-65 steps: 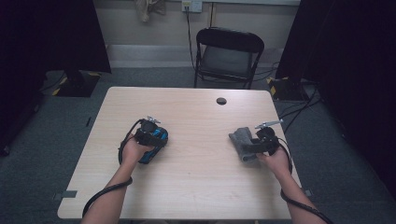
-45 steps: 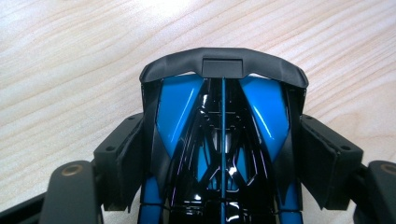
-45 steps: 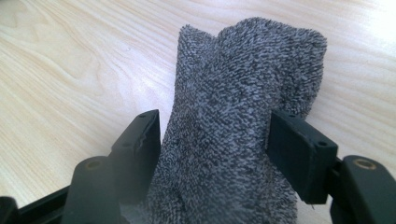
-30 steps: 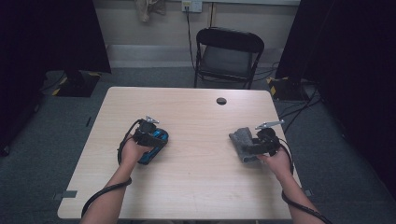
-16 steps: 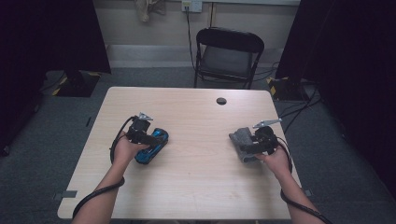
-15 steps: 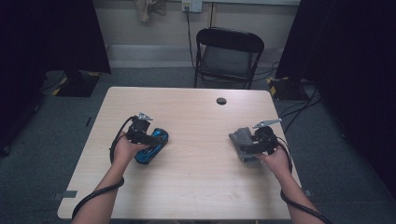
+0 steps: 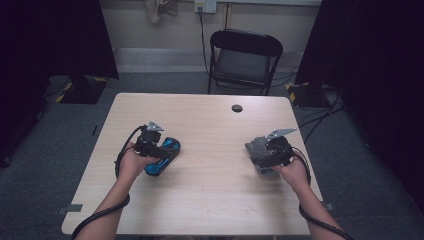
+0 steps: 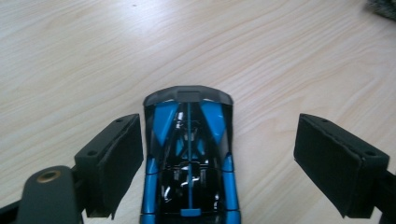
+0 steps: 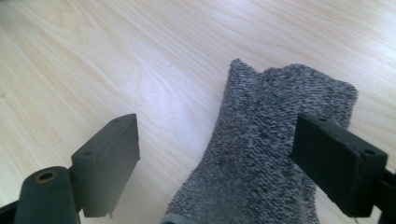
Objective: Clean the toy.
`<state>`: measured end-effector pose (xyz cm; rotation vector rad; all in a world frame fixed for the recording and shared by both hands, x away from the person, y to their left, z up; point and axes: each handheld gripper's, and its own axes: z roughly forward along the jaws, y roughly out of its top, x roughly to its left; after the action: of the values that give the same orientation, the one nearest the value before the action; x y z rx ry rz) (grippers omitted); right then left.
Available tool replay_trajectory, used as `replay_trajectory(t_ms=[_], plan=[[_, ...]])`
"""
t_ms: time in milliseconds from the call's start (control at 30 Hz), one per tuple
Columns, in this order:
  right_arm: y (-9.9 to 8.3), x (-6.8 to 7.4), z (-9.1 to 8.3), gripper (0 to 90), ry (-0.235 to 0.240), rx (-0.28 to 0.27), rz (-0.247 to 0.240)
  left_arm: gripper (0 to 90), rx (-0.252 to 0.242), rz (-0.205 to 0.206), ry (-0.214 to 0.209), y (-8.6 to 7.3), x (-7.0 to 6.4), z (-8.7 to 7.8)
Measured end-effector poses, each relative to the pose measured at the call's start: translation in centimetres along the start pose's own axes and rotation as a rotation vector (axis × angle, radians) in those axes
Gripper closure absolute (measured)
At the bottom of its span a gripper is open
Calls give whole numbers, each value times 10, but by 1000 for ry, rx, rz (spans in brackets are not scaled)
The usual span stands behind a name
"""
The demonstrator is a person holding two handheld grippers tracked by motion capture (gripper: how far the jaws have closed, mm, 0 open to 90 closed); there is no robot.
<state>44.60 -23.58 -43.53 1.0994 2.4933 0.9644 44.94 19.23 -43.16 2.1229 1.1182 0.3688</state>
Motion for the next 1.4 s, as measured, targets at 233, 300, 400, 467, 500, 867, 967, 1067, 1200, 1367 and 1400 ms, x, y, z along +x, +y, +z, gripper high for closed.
replay_trajectory(t_ms=[233, 300, 400, 467, 500, 867, 967, 1067, 1200, 1367, 1400], plan=[[6, 11, -1, 145, 18, -26, -28, 154, -15, 7, -14, -1, -4, -4], [7, 13, -1, 145, 31, -27, -34, 154, -11, 15, -22, -2, -6, -4], [8, 17, 0, 144, 37, -22, -50, 154, -13, 27, -19, -4, -8, -5], [8, 18, 0, 144, 37, -24, -52, 154, -16, 24, -20, -5, -10, -5], [9, 20, 0, 144, 46, -25, -59, 154, -11, 29, -27, -6, -12, -6], [16, 38, 3, 145, 86, -30, -101, 157, -19, 63, -62, -10, -28, -10], [16, 43, 4, 147, 99, -28, -109, 156, -18, 75, -68, -12, -31, -9], [16, 47, 5, 146, 114, -25, -117, 156, -21, 85, -78, -13, -36, -9], [15, 51, 7, 145, 123, -25, -121, 156, -31, 89, -93, -13, -42, -10], [14, 55, 9, 145, 133, -24, -119, 156, -42, 95, -108, -16, -47, -11], [13, 56, 10, 145, 136, -25, -122, 155, -40, 92, -118, -16, -49, -11]])
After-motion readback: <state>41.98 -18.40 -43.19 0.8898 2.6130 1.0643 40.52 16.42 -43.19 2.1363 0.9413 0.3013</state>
